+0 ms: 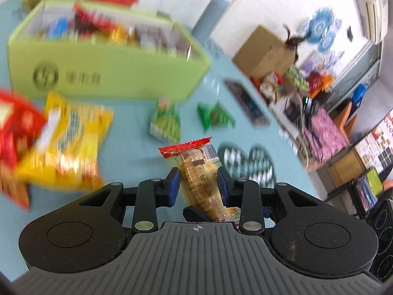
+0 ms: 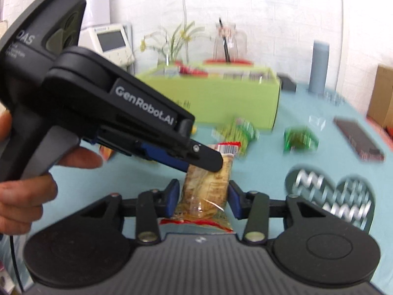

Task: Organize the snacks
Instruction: 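Carry the cracker roll over the green box and release it inside, then move both grippers toward the small green wrapped snack packet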

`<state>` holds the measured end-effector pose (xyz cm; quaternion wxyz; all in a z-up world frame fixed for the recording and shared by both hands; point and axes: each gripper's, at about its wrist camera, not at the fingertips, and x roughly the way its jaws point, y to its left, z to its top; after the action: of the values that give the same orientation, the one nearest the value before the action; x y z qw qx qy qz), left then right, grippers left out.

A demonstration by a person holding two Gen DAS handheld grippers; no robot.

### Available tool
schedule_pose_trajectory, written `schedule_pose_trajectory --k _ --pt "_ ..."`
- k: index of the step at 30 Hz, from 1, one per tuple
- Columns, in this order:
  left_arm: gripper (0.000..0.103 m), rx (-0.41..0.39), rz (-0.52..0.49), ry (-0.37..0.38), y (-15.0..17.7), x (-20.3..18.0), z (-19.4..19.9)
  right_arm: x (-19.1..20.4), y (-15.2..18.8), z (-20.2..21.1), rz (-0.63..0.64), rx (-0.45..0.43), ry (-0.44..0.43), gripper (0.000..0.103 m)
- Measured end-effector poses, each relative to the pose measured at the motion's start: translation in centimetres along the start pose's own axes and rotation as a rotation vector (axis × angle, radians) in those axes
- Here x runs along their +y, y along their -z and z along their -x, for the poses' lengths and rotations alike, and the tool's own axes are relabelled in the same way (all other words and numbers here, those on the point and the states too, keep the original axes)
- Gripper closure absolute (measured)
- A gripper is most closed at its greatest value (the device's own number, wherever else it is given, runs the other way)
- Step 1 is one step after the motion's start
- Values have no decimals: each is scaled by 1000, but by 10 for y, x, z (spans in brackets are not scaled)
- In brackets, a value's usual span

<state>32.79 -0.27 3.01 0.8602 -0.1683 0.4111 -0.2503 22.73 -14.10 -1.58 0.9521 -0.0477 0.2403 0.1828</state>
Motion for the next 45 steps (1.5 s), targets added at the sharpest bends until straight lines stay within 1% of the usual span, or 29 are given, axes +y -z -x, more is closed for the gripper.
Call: schedule_pose_trajectory --k 4,8,12,14,16,17,18,20,21,22,24,26,27,28,33,35,37,38,41,43,45 --pt "92 -95 -18 -11 -52 -5 3 -17 -48 -21 38 -80 -3 54" --pt "91 -156 -32 -60 -109 4 -5 -30 -97 -60 77 -112 -17 53" --pt "89 -174 -47 -152 -153 21 -26 -44 -132 -118 70 -94 -47 53" --pt "88 -157 -21 -187 -169 37 -43 -47 -142 -150 63 -62 -63 53" --pt "88 -128 -1 -207 -177 55 -61 -52 -145 -179 38 -23 -82 53" --pt "87 -107 16 -208 -178 65 -70 -54 -144 -192 26 0 -92 53" --pt "86 -103 25 -203 -178 72 -75 -54 -142 -201 19 17 -101 51" --pt "82 -113 32 -187 -173 81 -79 -51 -135 -208 29 5 -102 47" --pt "73 -117 32 -180 -172 83 -77 -48 -136 -209 51 8 -103 46" --pt "67 -123 32 -170 -171 84 -76 -46 -137 -209 71 15 -102 43" --pt "50 -139 26 -152 -173 83 -71 -45 -138 -209 83 12 -96 33" --pt "38 -173 42 -135 -172 81 -61 -50 -139 -210 76 5 -115 20" --pt "37 -199 46 -125 -174 79 -53 -51 -140 -204 72 -6 -117 16" --pt "36 -215 43 -114 -173 77 -46 -50 -142 -196 76 -30 -118 9" --pt "29 -316 44 -74 -160 60 6 -49 -152 -156 103 -120 -108 10" --pt "27 -355 43 -55 -148 54 31 -51 -152 -139 103 -151 -98 10" --pt "23 -380 45 -42 -133 48 50 -54 -146 -123 98 -162 -94 10" --pt "21 -383 42 -45 -126 45 56 -57 -141 -116 96 -157 -95 10" --pt "21 -376 29 -67 -109 33 60 -66 -118 -98 93 -118 -75 10" --pt "21 -338 12 -49 -102 22 50 -74 -102 -86 97 -83 -42 10" --pt "21 -292 18 -28 -98 13 34 -89 -86 -84 68 -48 13 10"
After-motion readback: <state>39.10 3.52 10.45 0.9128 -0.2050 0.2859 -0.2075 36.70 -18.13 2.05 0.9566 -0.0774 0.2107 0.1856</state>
